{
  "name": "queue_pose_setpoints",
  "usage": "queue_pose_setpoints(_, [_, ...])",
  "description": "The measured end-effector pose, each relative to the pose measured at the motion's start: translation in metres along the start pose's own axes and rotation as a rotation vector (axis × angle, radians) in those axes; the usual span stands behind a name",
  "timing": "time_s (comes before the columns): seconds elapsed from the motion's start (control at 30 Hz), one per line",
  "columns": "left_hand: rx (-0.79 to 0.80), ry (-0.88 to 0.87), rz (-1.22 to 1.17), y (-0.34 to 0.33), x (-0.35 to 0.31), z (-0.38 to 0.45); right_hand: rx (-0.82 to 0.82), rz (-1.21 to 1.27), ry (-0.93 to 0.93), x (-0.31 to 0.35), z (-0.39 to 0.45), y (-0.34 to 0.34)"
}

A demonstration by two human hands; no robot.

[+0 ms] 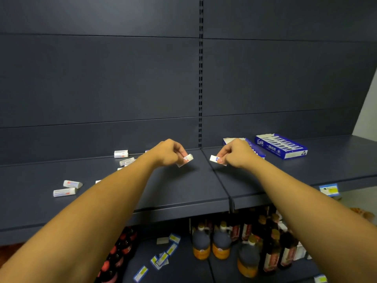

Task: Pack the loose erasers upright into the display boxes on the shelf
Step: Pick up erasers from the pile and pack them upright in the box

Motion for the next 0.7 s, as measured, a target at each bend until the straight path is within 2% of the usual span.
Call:
queue_pose_setpoints(0.17, [0.074, -0.064, -0.004, -0.019, -0.027, 0.030, -0.047, 0.015, -0.040, -0.029, 0.016, 0.021])
queue_pose_setpoints(0.37, [0.076, -0.094, 0.067, -0.039, -0.039, 0.081, -0.047, -0.027, -0.058, -0.061, 0.046, 0.039])
queue_pose_setpoints(0.7, [0.027, -0.099, 0.005, -0.045, -0.054, 0.146, -0.022, -0.047, -0.024, -0.092, 0.100, 0.062])
Point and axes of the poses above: each hand's wrist, its own z-axis towards the middle knuckle, its own y-axis out of the back of the hand, x = y × z, the point moved 5 cm from there along z, towards the middle knuckle, and after that the axes turned 3 degrees about z, right-handed, at the moved point
